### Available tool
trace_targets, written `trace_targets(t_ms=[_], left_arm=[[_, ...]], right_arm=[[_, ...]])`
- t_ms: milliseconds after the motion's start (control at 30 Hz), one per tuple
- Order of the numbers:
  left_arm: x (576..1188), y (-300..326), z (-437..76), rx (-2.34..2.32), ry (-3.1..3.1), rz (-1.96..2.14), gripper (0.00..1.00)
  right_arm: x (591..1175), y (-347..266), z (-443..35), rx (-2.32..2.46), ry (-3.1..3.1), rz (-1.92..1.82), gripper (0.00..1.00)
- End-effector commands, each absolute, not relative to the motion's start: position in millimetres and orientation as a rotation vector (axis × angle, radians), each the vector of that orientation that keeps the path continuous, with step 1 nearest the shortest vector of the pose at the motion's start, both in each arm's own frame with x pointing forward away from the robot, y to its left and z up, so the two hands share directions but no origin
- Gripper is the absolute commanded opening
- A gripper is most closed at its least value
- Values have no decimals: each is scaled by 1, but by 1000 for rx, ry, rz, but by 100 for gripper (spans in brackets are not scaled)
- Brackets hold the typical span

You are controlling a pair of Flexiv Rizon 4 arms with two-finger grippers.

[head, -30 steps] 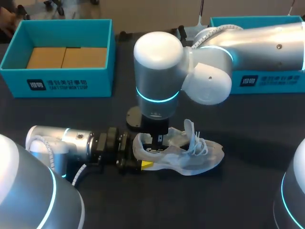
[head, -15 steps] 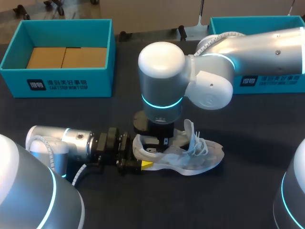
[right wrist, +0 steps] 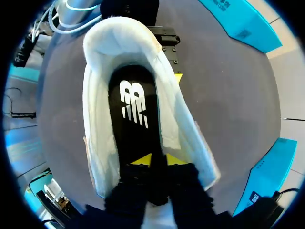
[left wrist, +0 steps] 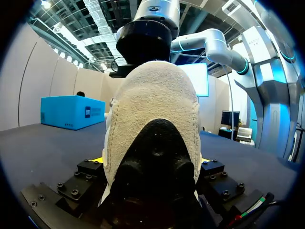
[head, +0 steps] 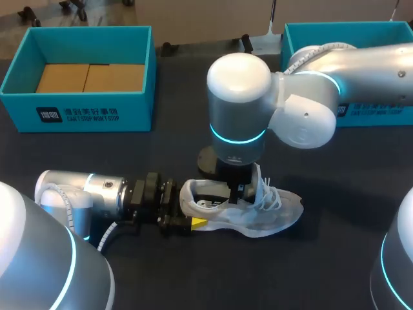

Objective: Take the shoe out of the shoebox, open the shoe tongue, remove and reinsert the insole, then place the shoe into the shoebox

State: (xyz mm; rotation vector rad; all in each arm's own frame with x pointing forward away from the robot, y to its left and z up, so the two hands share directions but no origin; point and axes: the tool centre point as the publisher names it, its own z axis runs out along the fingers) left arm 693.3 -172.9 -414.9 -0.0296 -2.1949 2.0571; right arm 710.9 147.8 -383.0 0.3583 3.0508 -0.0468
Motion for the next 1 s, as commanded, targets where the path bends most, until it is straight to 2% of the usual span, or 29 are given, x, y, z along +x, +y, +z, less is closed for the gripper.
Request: trace_targets(t_ms=[33, 100, 467, 767, 867, 1000], left_arm=[[692, -174, -415, -26, -2196, 2061, 0], [692, -174, -415, -26, -2196, 2061, 0], [692, -174, -415, -26, -2196, 2061, 0], [692, -174, -415, -26, -2196, 2061, 0], [692, -174, -415, -26, -2196, 2061, 0], [692, -174, -415, -26, -2196, 2061, 0]], right_arm=[[713, 143, -386, 351, 3056, -32, 38], [714, 143, -388, 344, 3062, -33, 40], [711, 155, -409, 257, 3161, -44, 39], [687, 158, -425, 260, 3273, -84, 40], [678, 157, -428, 284, 3322, -96, 38], [668, 155, -430, 314, 3340, -85, 27]])
